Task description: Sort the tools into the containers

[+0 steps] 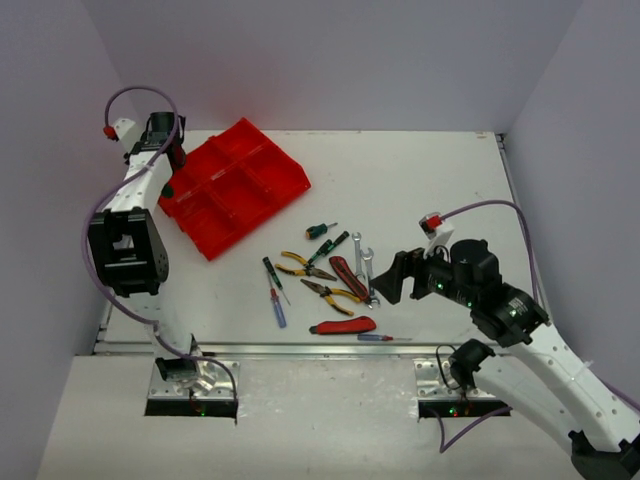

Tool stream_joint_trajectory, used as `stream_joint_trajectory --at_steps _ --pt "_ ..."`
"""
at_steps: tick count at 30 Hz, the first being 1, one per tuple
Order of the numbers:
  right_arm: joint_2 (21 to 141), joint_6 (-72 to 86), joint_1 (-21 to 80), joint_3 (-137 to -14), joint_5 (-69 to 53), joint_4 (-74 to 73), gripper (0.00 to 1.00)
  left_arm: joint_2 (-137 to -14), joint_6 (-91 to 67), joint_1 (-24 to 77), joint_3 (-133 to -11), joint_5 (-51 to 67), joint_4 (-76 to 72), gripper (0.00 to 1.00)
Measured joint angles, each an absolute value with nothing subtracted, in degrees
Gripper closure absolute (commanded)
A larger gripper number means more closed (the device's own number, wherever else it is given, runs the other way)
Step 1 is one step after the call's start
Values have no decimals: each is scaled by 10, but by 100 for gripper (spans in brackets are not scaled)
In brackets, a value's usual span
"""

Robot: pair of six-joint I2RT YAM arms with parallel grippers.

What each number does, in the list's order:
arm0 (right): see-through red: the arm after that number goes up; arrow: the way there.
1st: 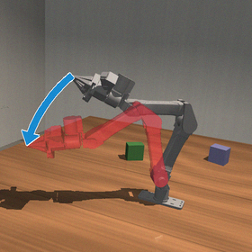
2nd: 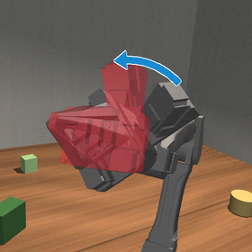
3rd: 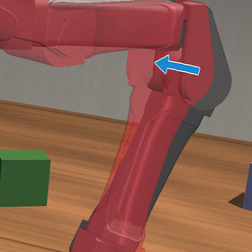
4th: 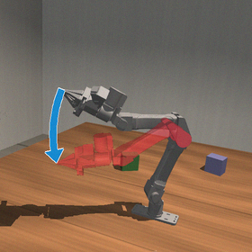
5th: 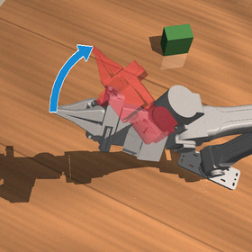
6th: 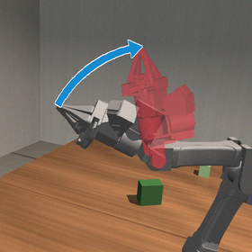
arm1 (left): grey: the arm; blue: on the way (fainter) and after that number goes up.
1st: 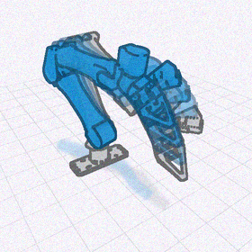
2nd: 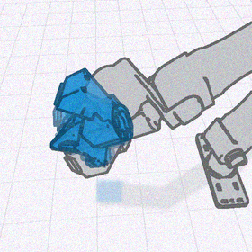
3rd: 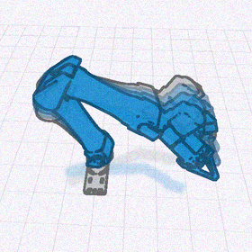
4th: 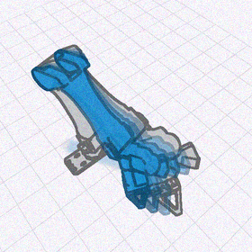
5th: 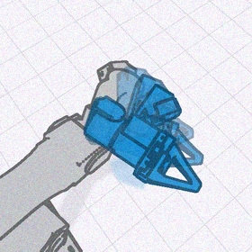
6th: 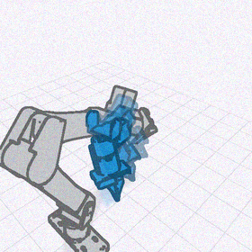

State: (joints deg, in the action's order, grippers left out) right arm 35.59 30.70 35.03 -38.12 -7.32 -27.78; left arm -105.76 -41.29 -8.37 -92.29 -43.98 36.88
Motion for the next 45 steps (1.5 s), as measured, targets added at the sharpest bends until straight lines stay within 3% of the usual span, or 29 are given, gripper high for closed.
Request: stream_joint_trajectory --at_steps 18,19,23,25,31,33,38,42,45 --pt "389 289 350 -355 -112 -272 1 -1147 -361 -101 -976 -413 305 98" --pt "398 289 350 -355 -114 -266 1 -1155 -360 -102 -976 -410 303 93" --pt "447 289 350 -356 -119 -240 1 -1187 -360 -110 -977 -391 305 44" --pt "478 289 350 -358 -121 -226 1 -1200 -361 -114 -977 -380 311 31" --pt "590 295 350 -395 -106 -205 1 -1193 -376 -121 -976 -340 324 5" --pt "646 306 350 -432 -92 -199 1 -1177 -383 -121 -976 -321 335 0" --pt "832 373 351 -600 -4 -238 1 -1066 -397 -121 -967 -254 365 0" --pt "1019 450 352 -796 82 -287 1 -855 -386 -110 -869 -168 339 0" --pt "1108 505 357 -878 134 -320 4 -688 -369 -78 -777 -118 314 0"
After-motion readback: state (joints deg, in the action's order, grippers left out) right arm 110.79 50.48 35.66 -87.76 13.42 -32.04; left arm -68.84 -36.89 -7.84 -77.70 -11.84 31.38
